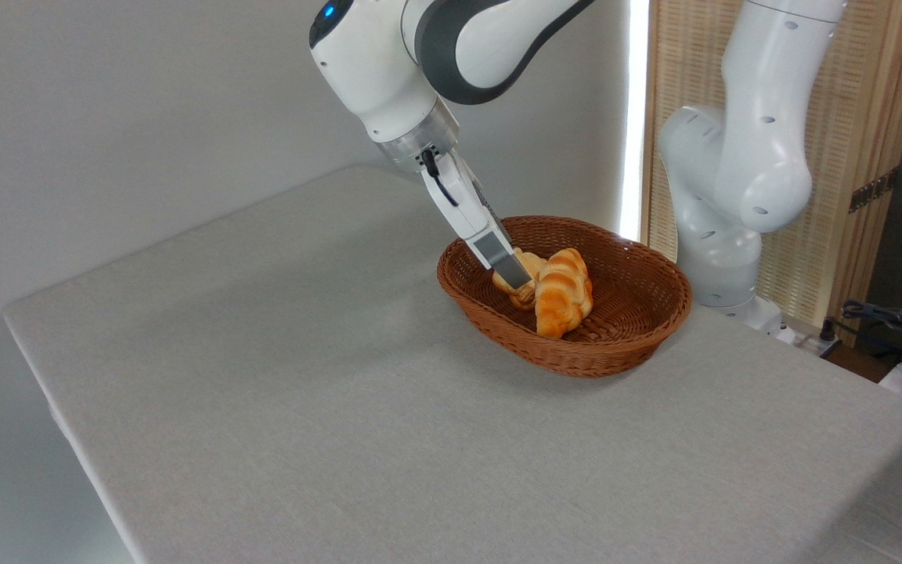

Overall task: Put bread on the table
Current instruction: 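Close the gripper on the paler bread roll in the basket, then lift the gripped bread roll up out of the basket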

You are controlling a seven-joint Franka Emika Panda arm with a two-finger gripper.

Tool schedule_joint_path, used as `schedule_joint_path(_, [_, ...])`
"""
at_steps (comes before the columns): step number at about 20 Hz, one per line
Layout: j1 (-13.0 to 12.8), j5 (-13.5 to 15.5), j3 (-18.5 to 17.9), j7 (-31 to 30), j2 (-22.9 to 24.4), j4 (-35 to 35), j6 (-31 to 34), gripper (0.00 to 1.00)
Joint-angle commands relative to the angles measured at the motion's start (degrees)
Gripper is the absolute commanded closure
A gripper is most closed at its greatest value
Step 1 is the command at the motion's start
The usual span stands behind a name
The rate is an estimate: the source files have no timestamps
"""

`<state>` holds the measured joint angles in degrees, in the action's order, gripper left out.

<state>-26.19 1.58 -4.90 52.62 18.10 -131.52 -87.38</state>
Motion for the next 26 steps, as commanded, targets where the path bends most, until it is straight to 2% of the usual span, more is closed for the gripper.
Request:
schedule_joint_path(1, [-1.84, -0.79, -0.46, 1.08, -0.61, 0.04, 0.99, 0.0])
schedule_joint_path(14, [-1.4, -0.79, -0.46, 3.1, -2.54, 0.04, 0.19, 0.01])
schedule_joint_path(15, [-1.4, -0.88, -0.46, 3.1, -2.8, 0.04, 0.19, 0.04])
schedule_joint_path(18, [-1.31, -0.96, -0.54, 3.28, -3.07, 0.13, 0.19, 0.29])
schedule_joint_path(19, [-1.14, -0.96, -0.63, 4.06, -3.07, 0.21, 0.19, 0.32])
schedule_joint_path(20, [-1.14, -0.96, -0.63, 4.59, -3.07, 0.21, 0.19, 0.35])
schedule_joint_path(26, [-1.14, -0.96, -0.72, 4.6, -3.24, 0.39, 0.19, 0.35])
